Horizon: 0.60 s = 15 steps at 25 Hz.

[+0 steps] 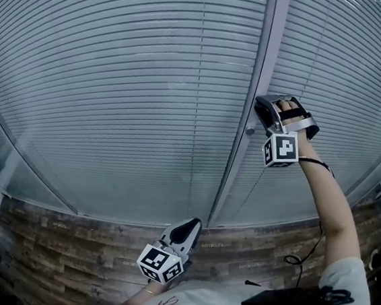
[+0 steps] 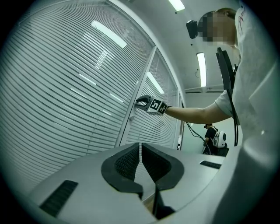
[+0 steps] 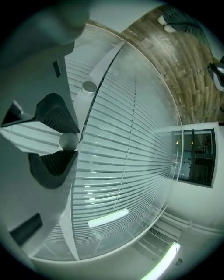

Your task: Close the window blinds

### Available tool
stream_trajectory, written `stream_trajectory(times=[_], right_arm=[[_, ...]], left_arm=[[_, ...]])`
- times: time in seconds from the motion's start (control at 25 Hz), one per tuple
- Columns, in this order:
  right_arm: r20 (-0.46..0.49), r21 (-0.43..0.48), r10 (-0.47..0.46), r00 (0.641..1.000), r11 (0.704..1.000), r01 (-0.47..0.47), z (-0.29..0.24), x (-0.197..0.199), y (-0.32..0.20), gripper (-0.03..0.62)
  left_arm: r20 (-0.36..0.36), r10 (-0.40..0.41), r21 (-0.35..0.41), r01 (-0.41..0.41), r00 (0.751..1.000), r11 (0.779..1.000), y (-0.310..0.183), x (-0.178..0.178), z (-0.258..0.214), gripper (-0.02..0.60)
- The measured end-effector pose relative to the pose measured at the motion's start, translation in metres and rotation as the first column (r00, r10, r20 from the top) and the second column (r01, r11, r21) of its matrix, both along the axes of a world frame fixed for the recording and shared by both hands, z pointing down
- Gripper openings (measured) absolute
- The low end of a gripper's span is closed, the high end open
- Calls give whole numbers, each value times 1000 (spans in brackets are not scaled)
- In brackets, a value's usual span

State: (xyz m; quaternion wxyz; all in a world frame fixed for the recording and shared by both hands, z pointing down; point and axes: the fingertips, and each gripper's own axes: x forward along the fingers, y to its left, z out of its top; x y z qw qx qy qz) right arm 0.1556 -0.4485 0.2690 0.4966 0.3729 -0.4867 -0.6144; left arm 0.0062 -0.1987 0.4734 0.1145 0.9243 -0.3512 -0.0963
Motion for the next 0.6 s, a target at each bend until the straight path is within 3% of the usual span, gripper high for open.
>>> stream_trajectory(times=[0.32,0.48,0.6], right_arm=[[42,4,13,999,1000,-13,-1,0,1,133],[179,28,31,983,999,-37,0,4,1,132],[360,20,15,933,1000,-24,-3,5,8,132]], left_arm=[[3,-2,13,2,1000,1000,3,-1,-4,29],[4,-6,13,6,1000,1000,3,-2,-2,29],[4,-6,15,6,1000,1000,5,-3,-3,29]])
